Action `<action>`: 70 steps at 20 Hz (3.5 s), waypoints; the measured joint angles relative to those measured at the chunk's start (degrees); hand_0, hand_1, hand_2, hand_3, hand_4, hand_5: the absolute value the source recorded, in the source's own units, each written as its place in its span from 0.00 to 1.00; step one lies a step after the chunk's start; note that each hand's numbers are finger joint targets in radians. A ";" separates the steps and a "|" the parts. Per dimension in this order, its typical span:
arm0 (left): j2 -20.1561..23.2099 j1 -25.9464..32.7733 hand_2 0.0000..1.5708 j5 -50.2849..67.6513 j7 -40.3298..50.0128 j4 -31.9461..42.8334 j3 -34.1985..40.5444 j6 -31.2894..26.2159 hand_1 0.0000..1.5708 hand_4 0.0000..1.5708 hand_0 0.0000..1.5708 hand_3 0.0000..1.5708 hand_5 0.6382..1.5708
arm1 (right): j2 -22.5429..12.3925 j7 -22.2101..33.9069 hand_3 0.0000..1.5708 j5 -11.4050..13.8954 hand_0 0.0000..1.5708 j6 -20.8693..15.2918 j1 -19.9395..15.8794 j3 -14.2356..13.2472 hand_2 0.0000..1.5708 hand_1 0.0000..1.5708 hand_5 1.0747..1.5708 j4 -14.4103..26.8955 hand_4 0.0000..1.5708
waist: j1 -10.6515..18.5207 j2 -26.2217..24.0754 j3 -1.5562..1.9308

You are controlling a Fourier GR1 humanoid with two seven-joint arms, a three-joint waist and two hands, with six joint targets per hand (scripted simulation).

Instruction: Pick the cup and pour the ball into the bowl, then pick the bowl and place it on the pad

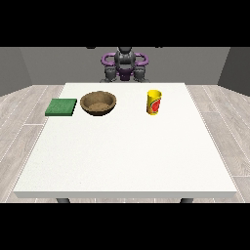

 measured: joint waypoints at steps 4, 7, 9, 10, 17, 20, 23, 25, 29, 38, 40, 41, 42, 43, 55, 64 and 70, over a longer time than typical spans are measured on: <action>1.04 -4.04 0.00 -0.86 -2.41 0.55 1.27 -0.28 0.00 0.00 0.00 0.00 0.93 | 0.13 4.61 0.00 3.18 0.00 -2.30 -9.83 2.00 0.00 0.00 1.00 -0.78 0.08 | -2.70 7.40 -0.03; 2.61 -8.91 0.00 -1.13 -5.73 2.13 3.62 -0.98 0.00 0.00 0.00 0.00 0.94 | -0.44 2.90 0.00 3.66 0.00 -0.82 -14.40 0.23 0.00 0.00 1.00 -0.65 0.00 | -4.36 15.21 -0.01; 3.44 -10.93 0.00 -1.54 -8.73 3.14 4.66 -1.85 0.00 0.00 0.00 0.00 0.93 | -1.10 0.82 0.00 3.54 0.00 -0.02 -16.06 -1.52 0.00 0.00 1.00 0.01 0.00 | -4.79 20.26 0.00; 3.89 -11.93 0.00 -1.98 -10.65 4.03 5.41 -2.12 0.00 0.00 0.00 0.00 0.93 | -1.37 -0.65 0.00 3.12 0.00 0.74 -16.06 -1.80 0.00 0.00 1.00 -0.30 0.00 | -5.65 22.51 0.01; 7.99 -20.61 0.00 -7.16 -20.26 12.47 9.71 -1.19 0.00 0.00 0.00 0.00 0.85 | -2.48 -6.38 0.00 0.46 0.00 5.42 -19.19 -4.80 0.00 0.00 0.99 -1.35 0.00 | -10.37 33.98 0.03; 8.65 -19.70 0.00 -8.34 -26.99 18.01 10.99 -2.51 0.00 0.00 0.00 0.00 0.84 | -3.16 -6.49 0.00 -0.31 0.00 7.02 -19.02 -5.68 0.00 0.00 1.00 -3.48 0.00 | -11.51 35.67 0.03; 8.16 -17.47 0.00 -9.45 -33.74 23.24 11.63 -3.34 0.00 0.00 0.00 0.00 0.82 | -4.22 -6.36 0.00 -1.25 0.00 8.32 -18.92 -7.49 0.00 0.00 0.99 -5.44 0.00 | -12.03 37.02 0.01; 7.85 -16.96 0.00 -10.00 -38.19 26.66 12.06 -3.75 0.00 0.00 0.00 0.00 0.82 | -5.19 -6.38 0.00 -1.90 0.00 9.21 -19.42 -9.28 0.00 0.00 0.99 -6.13 0.00 | -12.21 38.31 0.01; 8.48 -17.11 0.00 -10.52 -45.48 35.33 13.12 -5.57 0.00 0.00 0.00 0.00 0.83 | -6.01 -4.88 0.00 -2.79 0.00 10.41 -19.31 -11.47 0.00 0.00 1.00 -7.67 0.00 | -12.10 38.19 0.01; 9.46 -20.87 0.00 -11.53 -55.48 52.02 14.44 -6.95 0.00 0.00 0.00 0.00 0.84 | -7.60 -5.64 0.00 -6.17 0.00 14.68 -16.16 -16.10 0.00 0.00 0.99 -9.72 0.00 | -12.99 37.70 0.02; 9.86 -22.10 0.00 -11.31 -56.22 55.08 14.93 -7.11 0.00 0.00 0.00 0.00 0.84 | -7.70 -5.60 0.00 -6.70 0.00 15.31 -14.71 -16.78 0.00 0.00 0.99 -10.39 0.00 | -13.29 37.01 0.01; 10.01 -22.43 0.00 -11.25 -57.22 56.33 15.22 -7.09 0.00 0.00 0.00 0.00 0.84 | -8.14 -5.87 0.00 -7.43 0.00 15.92 -14.48 -17.86 0.00 0.00 0.99 -10.47 0.00 | -13.34 37.20 0.01; 10.88 -22.71 0.00 -10.93 -58.44 57.97 15.99 -7.62 0.00 0.00 0.00 0.00 0.83 | -8.16 -6.16 0.00 -7.53 0.00 16.44 -13.38 -17.57 0.00 0.00 0.99 -11.48 0.00 | -13.99 37.57 0.01; 11.57 -23.36 0.00 -10.79 -59.66 59.36 16.74 -7.49 0.00 0.00 0.00 0.00 0.84 | -8.80 -6.09 0.00 -8.35 0.00 17.28 -13.43 -18.29 0.00 0.00 1.00 -12.29 0.00 | -14.76 38.46 0.01; 13.79 -27.99 1.00 -12.35 -71.40 72.40 19.20 -3.48 0.84 0.61 0.84 1.00 0.96 | -12.90 -4.19 0.00 -14.84 0.00 22.48 -11.43 -24.21 0.00 0.00 0.98 -21.74 0.00 | -19.86 43.49 -0.01; 14.73 -27.51 1.00 -18.39 -78.10 74.86 17.96 8.20 0.85 0.68 0.85 1.00 0.90 | -16.33 -2.17 0.00 -21.41 0.00 25.30 -10.96 -30.83 0.00 0.00 0.98 -23.26 0.06 | -21.36 43.58 0.21; 13.20 -29.77 1.00 -25.21 -69.49 73.53 12.01 15.84 0.87 0.71 0.87 1.00 0.93 | -17.40 -2.12 0.00 -23.74 0.00 27.44 -9.20 -33.95 0.00 0.00 0.98 -15.48 0.15 | -18.64 35.49 0.15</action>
